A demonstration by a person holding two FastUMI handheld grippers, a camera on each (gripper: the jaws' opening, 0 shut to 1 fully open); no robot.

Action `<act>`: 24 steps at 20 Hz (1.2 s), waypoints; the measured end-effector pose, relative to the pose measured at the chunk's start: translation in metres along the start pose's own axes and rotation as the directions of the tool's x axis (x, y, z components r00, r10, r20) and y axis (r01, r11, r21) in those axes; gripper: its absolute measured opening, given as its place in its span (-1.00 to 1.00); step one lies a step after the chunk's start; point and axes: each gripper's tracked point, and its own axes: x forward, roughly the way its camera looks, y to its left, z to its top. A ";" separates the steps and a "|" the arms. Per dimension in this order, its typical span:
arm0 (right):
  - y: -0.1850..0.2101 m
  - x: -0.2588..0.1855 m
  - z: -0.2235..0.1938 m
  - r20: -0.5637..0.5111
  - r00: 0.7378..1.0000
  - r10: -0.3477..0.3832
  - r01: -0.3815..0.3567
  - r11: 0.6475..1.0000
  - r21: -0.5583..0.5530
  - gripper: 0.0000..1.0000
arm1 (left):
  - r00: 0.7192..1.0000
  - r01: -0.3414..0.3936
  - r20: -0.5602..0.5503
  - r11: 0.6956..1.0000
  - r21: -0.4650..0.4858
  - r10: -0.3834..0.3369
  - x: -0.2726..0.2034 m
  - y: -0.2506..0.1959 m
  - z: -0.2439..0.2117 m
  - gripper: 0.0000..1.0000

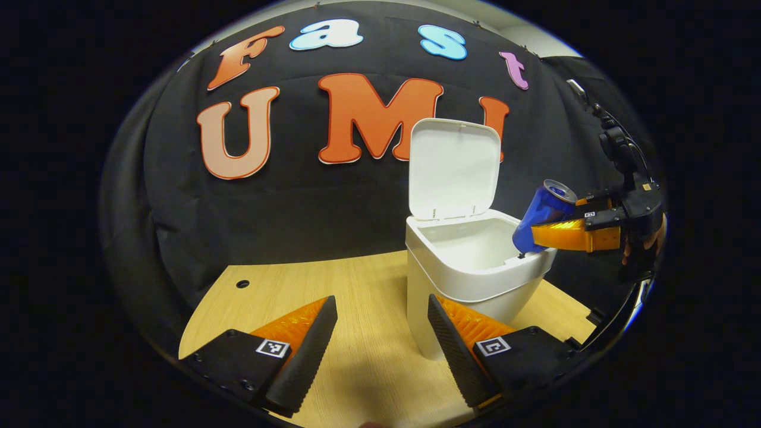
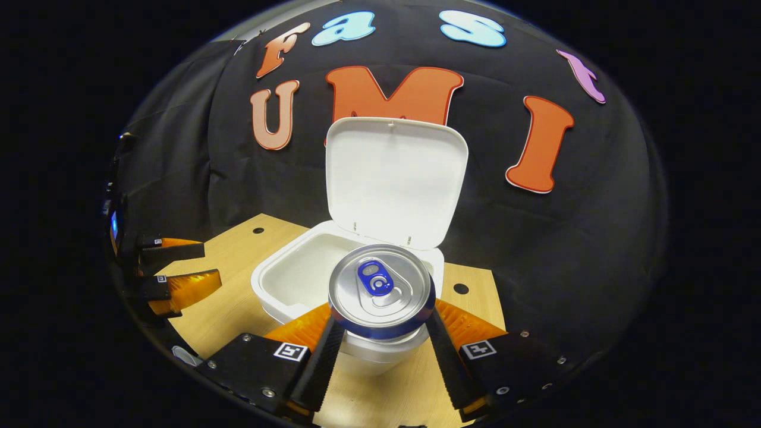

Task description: Press the lid of the desktop garbage bin to open it, pick up the crumpled paper on the desktop and throw it into the bin, then pick up the pop can on the desktop and drop it into the bin, and finally close the garbage bin lid.

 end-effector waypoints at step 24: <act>-0.008 -0.005 0.074 0.163 0.985 -0.050 0.049 0.999 0.011 0.68 | 0.997 -0.072 -0.033 0.997 -0.033 0.071 -0.028 0.034 -0.020 0.95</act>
